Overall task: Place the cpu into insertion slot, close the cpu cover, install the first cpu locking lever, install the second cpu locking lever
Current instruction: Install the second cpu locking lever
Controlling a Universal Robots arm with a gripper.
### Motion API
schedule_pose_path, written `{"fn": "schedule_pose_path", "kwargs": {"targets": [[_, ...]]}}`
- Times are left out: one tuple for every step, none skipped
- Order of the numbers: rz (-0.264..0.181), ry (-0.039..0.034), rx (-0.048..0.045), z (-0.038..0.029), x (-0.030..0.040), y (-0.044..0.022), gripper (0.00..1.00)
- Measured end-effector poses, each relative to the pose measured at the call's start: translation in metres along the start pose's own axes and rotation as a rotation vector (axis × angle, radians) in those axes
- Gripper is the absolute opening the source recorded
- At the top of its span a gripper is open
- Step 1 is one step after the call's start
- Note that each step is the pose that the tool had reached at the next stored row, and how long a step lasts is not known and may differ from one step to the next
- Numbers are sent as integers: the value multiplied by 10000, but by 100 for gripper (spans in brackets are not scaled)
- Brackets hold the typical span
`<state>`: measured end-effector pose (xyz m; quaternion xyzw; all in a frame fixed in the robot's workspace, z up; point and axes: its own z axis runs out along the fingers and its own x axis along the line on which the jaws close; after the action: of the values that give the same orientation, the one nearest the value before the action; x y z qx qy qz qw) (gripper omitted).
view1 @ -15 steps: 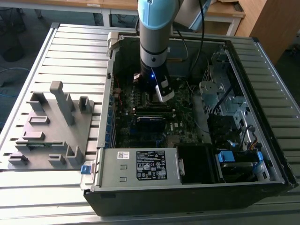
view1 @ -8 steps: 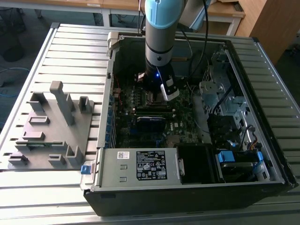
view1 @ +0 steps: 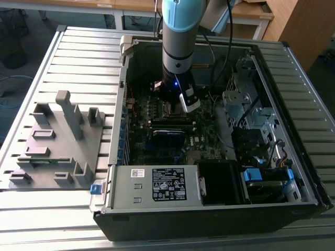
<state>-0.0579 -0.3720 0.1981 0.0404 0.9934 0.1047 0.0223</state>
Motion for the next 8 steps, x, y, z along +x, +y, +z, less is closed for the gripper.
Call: {"fn": "schedule_pose_path", "kwargs": {"targets": [[1, 0, 1, -5, 0, 1, 10], [0, -1, -1, -12, 0, 2, 10], [0, -1, -1, -24, -1, 5, 10], [0, 0, 0, -37, -1, 8, 10], [0, -1, -1, -50, -2, 10, 10], [0, -1, -1, -61, -2, 13, 10], [0, -1, -1, -68, -2, 14, 10], [0, -2, -3, -70, -3, 15, 10]]}}
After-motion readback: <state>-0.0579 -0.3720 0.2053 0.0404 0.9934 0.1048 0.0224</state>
